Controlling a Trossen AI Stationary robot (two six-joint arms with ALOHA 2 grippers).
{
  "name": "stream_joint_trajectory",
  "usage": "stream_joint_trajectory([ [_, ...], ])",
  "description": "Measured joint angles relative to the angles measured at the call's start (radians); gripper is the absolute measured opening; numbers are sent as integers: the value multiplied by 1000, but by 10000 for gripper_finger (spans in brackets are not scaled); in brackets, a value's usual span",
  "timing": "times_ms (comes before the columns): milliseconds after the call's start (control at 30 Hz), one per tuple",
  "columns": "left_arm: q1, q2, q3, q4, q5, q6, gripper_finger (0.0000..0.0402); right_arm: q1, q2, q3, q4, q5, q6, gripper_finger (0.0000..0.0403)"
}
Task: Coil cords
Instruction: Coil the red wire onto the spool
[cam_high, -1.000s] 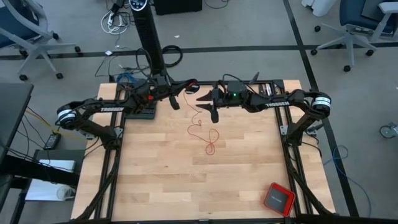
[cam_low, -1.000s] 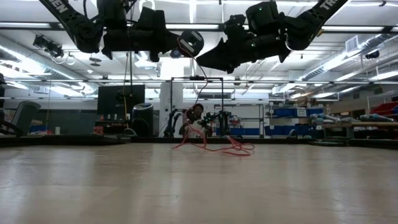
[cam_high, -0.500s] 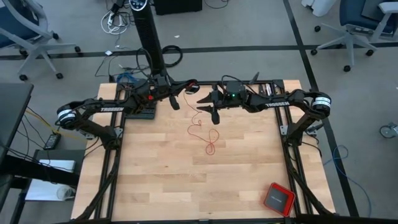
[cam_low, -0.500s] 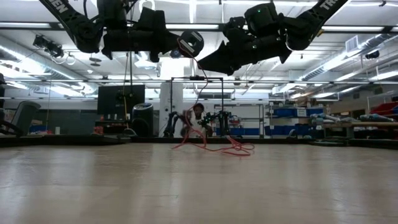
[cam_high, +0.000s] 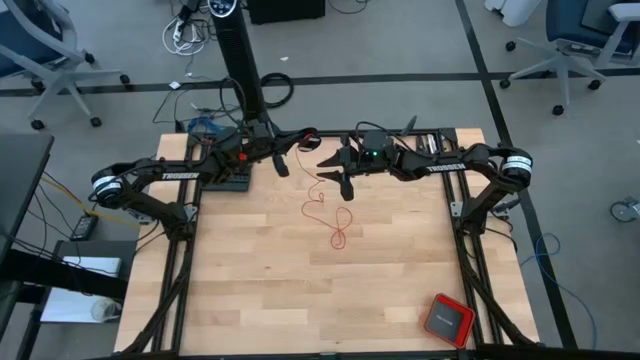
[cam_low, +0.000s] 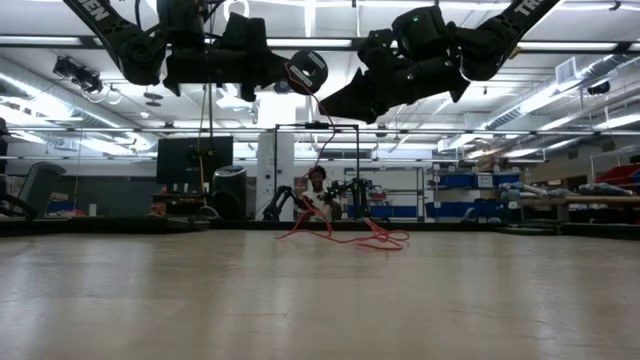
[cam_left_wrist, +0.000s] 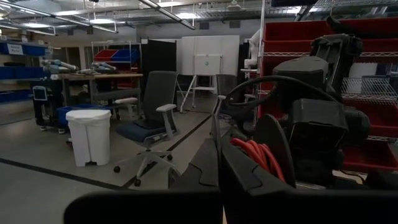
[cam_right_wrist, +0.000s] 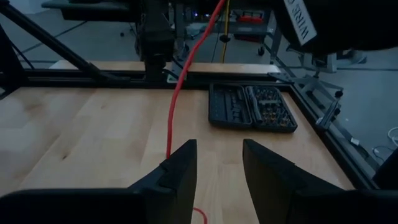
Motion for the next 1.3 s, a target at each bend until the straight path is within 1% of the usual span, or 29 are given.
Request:
stream_joint_trajectory([
  [200,0,0,0,-1,0,0,0,0,0,0,-20,-3,-1,128],
  [367,0,0,0,-1,0,0,0,0,0,0,-23,-45,-31,128],
  [500,0,0,0,-1,0,0,0,-10,0,0,-28,-50,-29,128],
  [700,0,0,0,-15,0,0,0,-62,-5,0,-65,-158,0,128],
  [867,0,0,0,-21,0,20,0,-83,-4,0,-72,-305,16,128],
  [933,0,0,0,-20,-1,21,0,-79,-1,0,-75,-336,9,128],
  [1100,0,0,0,-17,-36,19,0,-46,-1,0,-72,-322,-51,128],
  [1200,0,0,0,-15,-42,8,0,-23,-1,0,-77,-212,-91,128],
  [1300,0,0,0,1,-60,-25,0,-11,-1,0,-98,-184,-120,128],
])
